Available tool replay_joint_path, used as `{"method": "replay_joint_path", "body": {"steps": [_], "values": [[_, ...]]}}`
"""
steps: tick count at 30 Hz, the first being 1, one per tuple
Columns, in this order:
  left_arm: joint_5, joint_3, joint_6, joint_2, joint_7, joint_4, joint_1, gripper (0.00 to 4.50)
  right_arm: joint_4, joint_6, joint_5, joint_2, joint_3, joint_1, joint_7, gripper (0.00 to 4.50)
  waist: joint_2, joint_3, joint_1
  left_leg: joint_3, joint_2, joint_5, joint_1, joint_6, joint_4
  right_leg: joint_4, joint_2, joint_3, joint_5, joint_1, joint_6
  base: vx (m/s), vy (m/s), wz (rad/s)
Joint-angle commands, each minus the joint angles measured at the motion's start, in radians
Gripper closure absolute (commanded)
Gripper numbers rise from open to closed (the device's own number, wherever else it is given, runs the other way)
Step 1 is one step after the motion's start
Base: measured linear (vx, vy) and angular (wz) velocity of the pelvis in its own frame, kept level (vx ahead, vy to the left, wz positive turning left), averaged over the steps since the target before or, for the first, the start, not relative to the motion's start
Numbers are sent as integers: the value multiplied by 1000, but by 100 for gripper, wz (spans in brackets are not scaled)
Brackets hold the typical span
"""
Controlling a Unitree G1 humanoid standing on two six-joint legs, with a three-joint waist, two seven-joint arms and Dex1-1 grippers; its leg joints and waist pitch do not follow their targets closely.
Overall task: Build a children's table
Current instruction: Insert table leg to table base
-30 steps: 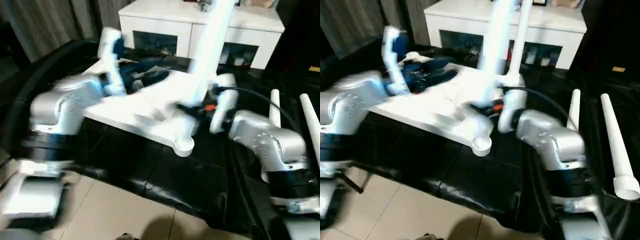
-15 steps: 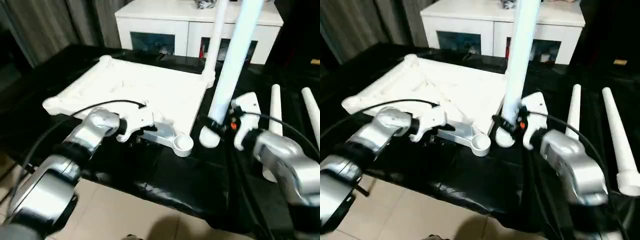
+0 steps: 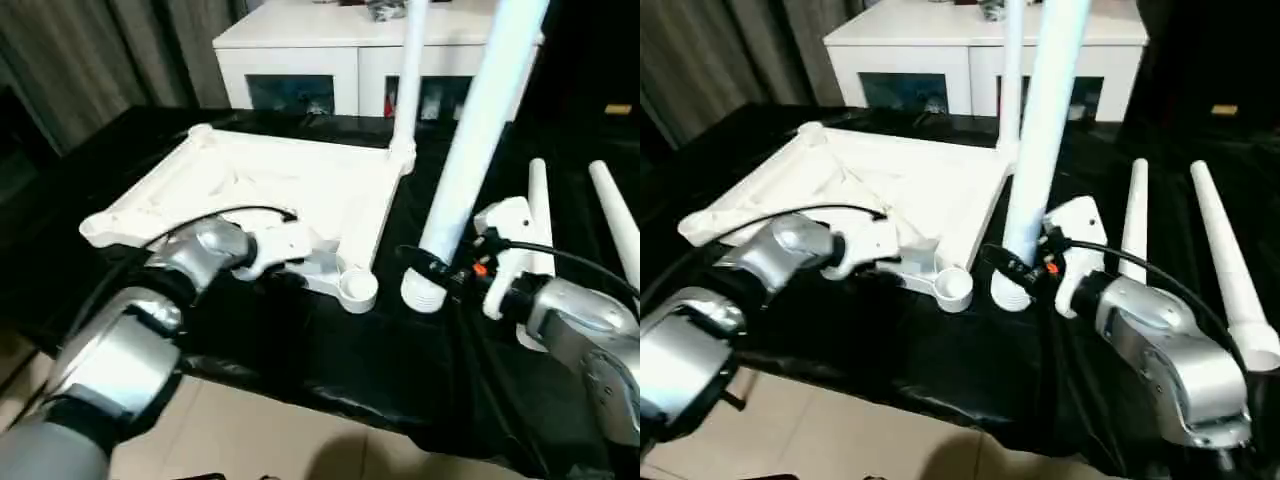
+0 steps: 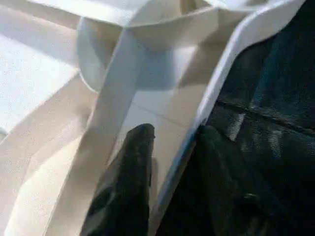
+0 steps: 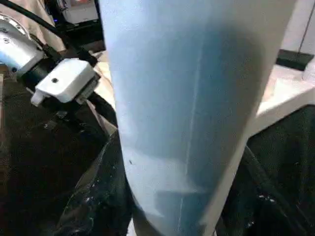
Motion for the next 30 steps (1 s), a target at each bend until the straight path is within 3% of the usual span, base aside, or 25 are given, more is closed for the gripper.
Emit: {"method": "replay_joint_path", "body": {"steps": [1, 2, 3, 4, 10, 14, 16, 18, 19, 20, 21, 22, 23, 24, 25, 26, 27, 28, 29, 30], "values": [[39, -14, 1, 7, 24, 29, -17, 315, -49, 19, 17, -6, -12, 3, -10, 265, -20, -70, -9, -18, 22, -237, 14, 48, -55, -96, -63, 31, -284, 54, -196, 0, 0, 0], [39, -14, 1, 7, 24, 29, -17, 325, -49, 19, 17, -6, -12, 3, -10, 265, -9, -69, -11, -19, 22, -236, 15, 49, -54, -95, -63, 31, -295, 52, -193, 0, 0, 0], [53, -11, 7, 2, 19, 44, -16, 332, -64, 26, 22, -9, -14, 12, -15, 265, -11, -69, -19, -21, 22, -244, 15, 52, -55, -100, -61, 29, -317, 52, -183, 0, 0, 0], [51, -6, 8, 0, 4, 46, -14, 339, -70, 28, 24, -10, -16, 16, -16, 265, -5, -68, -21, -21, 22, -249, 14, 53, -56, -101, -62, 29, -326, 51, -181, 0, 0, 0], [-8, 60, 43, -16, -106, 47, -4, 376, -73, 29, 24, -5, -15, 14, -21, 265, -9, -70, -35, -23, 21, -251, 11, 63, -57, -101, -65, 27, -346, 49, -185, 0, 0, 0], [-76, 132, 142, -27, -190, 31, 22, 392, -54, 23, 33, 15, -15, -6, -29, 265, -27, -73, -38, -22, 19, -217, 6, 87, -55, -97, -69, 25, -311, 52, -201, 0, 0, 0], [-85, 144, 154, -26, -201, 25, 30, 405, -50, 23, 35, 21, -14, -12, -32, 265, -23, -72, -36, -23, 19, -196, 1, 97, -54, -93, -71, 24, -303, 53, -203, 0, 0, 0], [-92, 156, 176, -22, -199, 15, 46, 415, -40, 24, 40, 31, -12, -23, -34, 265, -33, -73, -34, -22, 21, -190, 5, 104, -54, -93, -70, 25, -294, 51, -205, 0, 0, 0], [-95, 160, 184, -15, -192, -1, 69, 420, -26, 23, 45, 39, -10, -35, -31, 265, -46, -73, -33, -21, 22, -186, 3, 109, -56, -93, -70, 25, -288, 52, -208, 0, 0, 0], [-100, 164, 188, -9, -189, -17, 89, 420, -13, 22, 48, 47, -8, -46, -29, 265, -31, -73, -30, -23, 24, -185, 4, 107, -56, -88, -72, 25, -291, 49, -211, 0, 0, 0], [-107, 172, 197, 1, -198, -50, 120, 425, 5, 19, 50, 56, -3, -60, -27, 265, -42, -76, -26, -23, 26, -183, 7, 108, -56, -84, -73, 25, -282, 49, -219, 0, 0, 0], [-112, 175, 202, 11, -213, -83, 146, 428, 21, 16, 49, 62, 2, -71, -24, 265, -60, -68, -30, -21, 23, -191, -1, 106, -61, -91, -71, 22, -310, 49, -210, 0, 0, 0], [-118, 177, 219, 27, -232, -150, 190, 428, 45, 9, 44, 70, 11, -86, -20, 265, -46, -74, -23, -24, 27, -186, 5, 101, -59, -84, -76, 24, -307, 49, -211, 0, 0, 0], [-120, 177, 228, 36, -238, -184, 212, 431, 57, 5, 42, 74, 15, -94, -18, 265, -50, -73, -23, -25, 30, -187, 3, 95, -61, -80, -80, 25, -311, 49, -213, 0, 0, 0], [-123, 178, 247, 49, -246, -244, 248, 431, 75, 1, 38, 81, 21, -104, -16, 265, -65, -65, -26, -22, 30, -211, 1, 91, -68, -90, -76, 24, -341, 44, -203, 0, 0, 0], [-125, 177, 264, 59, -250, -296, 278, 432, 89, -4, 34, 85, 25, -113, -14, 265, -55, -64, -29, -25, 36, -233, 5, 77, -73, -86, -79, 27, -350, 40, -203, 0, 0, 0], [-127, 172, 309, 81, -255, -394, 334, 436, 115, -12, 26, 94, 35, -129, -13, 265, -70, -66, -28, -24, 38, -241, 6, 71, -74, -87, -78, 26, -350, 41, -203, 0, 0, 0], [-127, 171, 313, 83, -256, -402, 338, 441, 117, -12, 25, 94, 36, -130, -13, 265, -62, -66, -25, -26, 39, -249, 8, 63, -75, -84, -81, 28, -354, 39, -202, 0, 0, 0], [-126, 172, 364, 101, -250, -495, 390, 441, 138, -19, 21, 102, 45, -144, -14, 265, -68, -71, -22, -27, 43, -271, 17, 41, -77, -81, -83, 31, -342, 35, -205, 0, 0, 0], [-126, 177, 396, 115, -241, -565, 428, 448, 155, -25, 19, 108, 52, -157, -15, 265, -74, -66, -24, -23, 43, -278, 15, 38, -80, -83, -78, 32, -321, 31, -208, 0, 0, 0]]}}
